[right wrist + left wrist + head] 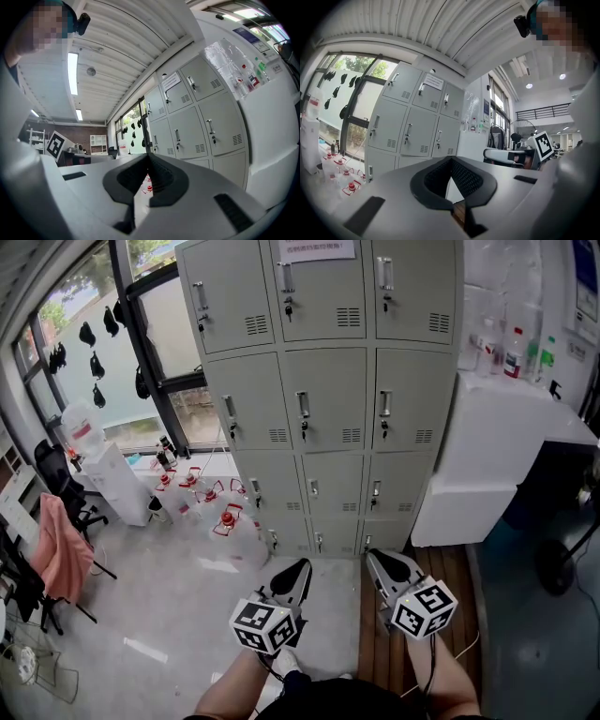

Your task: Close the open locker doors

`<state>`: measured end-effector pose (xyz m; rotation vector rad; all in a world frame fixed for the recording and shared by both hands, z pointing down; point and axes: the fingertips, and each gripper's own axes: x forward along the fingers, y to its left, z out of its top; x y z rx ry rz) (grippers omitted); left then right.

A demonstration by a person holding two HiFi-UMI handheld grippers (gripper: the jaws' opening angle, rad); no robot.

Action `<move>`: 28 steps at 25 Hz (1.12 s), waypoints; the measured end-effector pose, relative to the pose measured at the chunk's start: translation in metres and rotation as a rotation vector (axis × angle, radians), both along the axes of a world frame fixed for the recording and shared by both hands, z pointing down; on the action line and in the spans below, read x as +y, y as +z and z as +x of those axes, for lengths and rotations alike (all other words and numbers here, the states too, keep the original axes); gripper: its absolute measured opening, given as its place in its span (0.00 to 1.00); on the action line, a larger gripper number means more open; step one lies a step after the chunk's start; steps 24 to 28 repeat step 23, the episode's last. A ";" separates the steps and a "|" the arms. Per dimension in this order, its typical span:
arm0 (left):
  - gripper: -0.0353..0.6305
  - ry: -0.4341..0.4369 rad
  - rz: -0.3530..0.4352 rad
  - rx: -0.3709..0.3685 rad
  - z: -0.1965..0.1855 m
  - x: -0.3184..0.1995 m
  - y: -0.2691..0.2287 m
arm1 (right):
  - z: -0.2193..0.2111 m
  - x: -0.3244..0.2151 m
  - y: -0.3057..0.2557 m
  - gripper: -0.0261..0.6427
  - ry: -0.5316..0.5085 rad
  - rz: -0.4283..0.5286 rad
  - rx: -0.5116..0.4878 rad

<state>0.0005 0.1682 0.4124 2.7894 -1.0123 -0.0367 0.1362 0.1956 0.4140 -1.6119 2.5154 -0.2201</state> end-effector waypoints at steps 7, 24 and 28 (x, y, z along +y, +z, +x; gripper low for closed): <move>0.08 -0.001 -0.001 -0.003 0.004 0.002 0.000 | 0.003 0.000 0.000 0.05 -0.006 -0.004 -0.009; 0.08 -0.020 0.015 -0.011 0.000 0.007 -0.007 | -0.003 0.001 -0.004 0.05 -0.029 0.005 -0.021; 0.08 -0.020 0.015 -0.011 0.000 0.007 -0.007 | -0.003 0.001 -0.004 0.05 -0.029 0.005 -0.021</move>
